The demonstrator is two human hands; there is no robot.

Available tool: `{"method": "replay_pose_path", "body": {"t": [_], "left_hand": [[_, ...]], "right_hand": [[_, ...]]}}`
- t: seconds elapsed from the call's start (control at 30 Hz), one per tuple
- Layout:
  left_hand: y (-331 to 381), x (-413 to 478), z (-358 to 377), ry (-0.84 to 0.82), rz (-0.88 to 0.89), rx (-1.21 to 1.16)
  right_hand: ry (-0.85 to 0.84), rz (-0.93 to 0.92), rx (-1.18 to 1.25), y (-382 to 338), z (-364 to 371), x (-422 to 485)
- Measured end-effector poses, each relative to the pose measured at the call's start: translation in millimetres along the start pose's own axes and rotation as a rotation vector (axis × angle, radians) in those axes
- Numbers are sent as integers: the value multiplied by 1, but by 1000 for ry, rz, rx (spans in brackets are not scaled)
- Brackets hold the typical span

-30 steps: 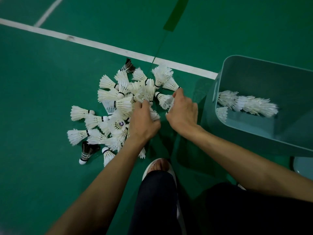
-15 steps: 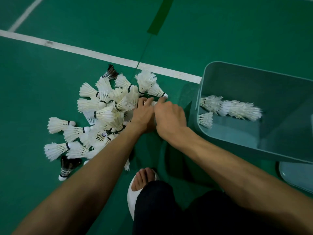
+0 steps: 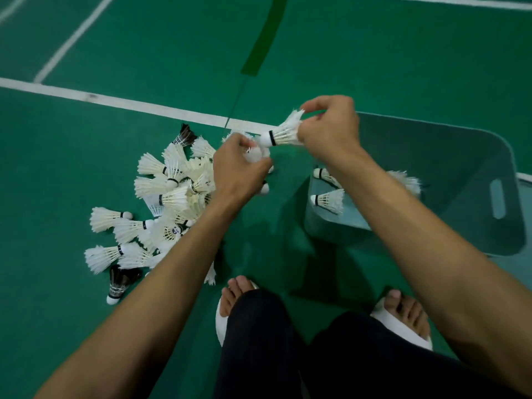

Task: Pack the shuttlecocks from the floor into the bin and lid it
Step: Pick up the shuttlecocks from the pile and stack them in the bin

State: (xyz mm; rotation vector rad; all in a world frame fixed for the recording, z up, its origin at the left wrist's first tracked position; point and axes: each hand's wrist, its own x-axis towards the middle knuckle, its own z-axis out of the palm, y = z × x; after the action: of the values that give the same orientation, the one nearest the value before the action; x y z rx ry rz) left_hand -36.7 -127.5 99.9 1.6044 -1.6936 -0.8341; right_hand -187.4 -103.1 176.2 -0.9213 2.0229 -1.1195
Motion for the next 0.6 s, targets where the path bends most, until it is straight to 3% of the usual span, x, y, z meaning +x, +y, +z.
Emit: {"method": "replay_pose_path", "body": {"t": [0.13,0.27,0.5,0.6], "left_hand": [[60,-5,6,113,172,-54],[104,-16,30,18,324,-135],[132,-32,101,-270,39,-39],[129,-38,111,-365,7,273]], "right_hand": [[136,99,88,22,-59,11],[270,191,21,54,-114,16],[157,449,-321,121,-126,21],[159,493,-328,134,-110,29]]}}
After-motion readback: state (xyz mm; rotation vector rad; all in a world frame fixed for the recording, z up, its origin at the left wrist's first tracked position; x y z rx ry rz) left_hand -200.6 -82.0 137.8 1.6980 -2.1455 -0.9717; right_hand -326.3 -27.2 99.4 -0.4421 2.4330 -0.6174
